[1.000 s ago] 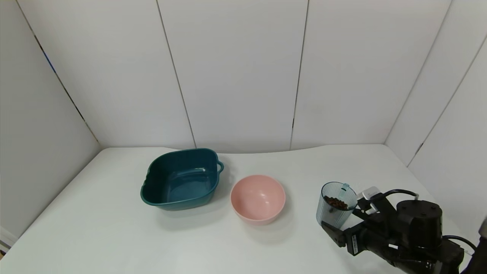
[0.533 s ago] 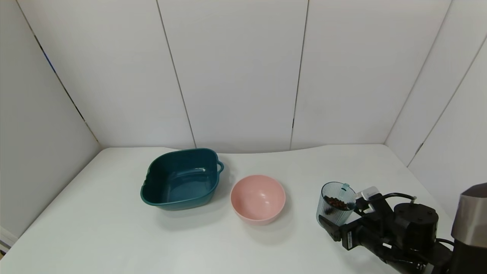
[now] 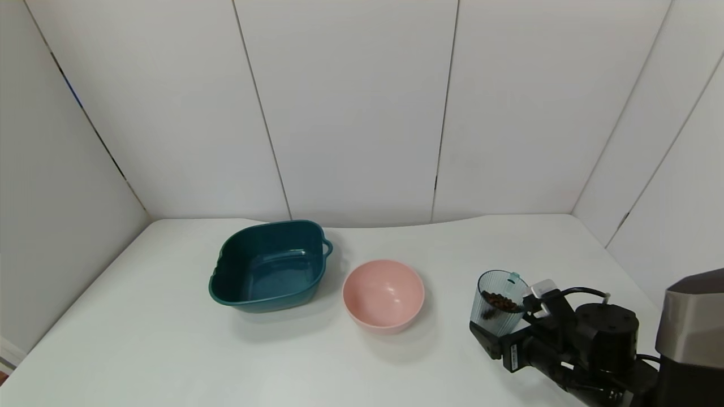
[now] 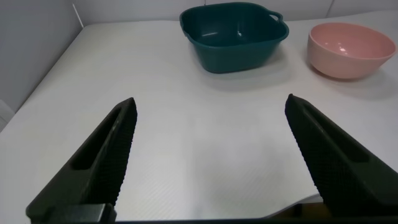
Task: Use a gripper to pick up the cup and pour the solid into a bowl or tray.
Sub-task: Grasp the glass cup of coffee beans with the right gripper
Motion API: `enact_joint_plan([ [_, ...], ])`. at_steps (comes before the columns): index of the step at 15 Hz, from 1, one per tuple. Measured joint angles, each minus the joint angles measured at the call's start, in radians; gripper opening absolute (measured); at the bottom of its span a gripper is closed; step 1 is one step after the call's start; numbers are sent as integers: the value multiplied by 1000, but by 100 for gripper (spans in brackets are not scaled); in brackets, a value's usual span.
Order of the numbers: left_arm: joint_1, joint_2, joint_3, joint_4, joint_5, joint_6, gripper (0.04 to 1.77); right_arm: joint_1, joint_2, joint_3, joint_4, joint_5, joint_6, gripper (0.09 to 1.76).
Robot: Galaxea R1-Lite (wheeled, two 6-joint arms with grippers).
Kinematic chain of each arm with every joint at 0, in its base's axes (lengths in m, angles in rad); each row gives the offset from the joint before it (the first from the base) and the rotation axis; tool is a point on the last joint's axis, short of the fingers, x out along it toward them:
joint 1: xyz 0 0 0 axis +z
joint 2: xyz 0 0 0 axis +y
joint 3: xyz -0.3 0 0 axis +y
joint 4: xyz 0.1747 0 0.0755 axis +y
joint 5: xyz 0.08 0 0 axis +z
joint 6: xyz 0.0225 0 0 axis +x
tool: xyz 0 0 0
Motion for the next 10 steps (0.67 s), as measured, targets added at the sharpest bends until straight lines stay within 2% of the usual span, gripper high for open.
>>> enact_joint_plan([
  [10, 0, 0, 0, 0, 0, 0, 172, 1, 19, -47, 1, -11, 0, 171],
])
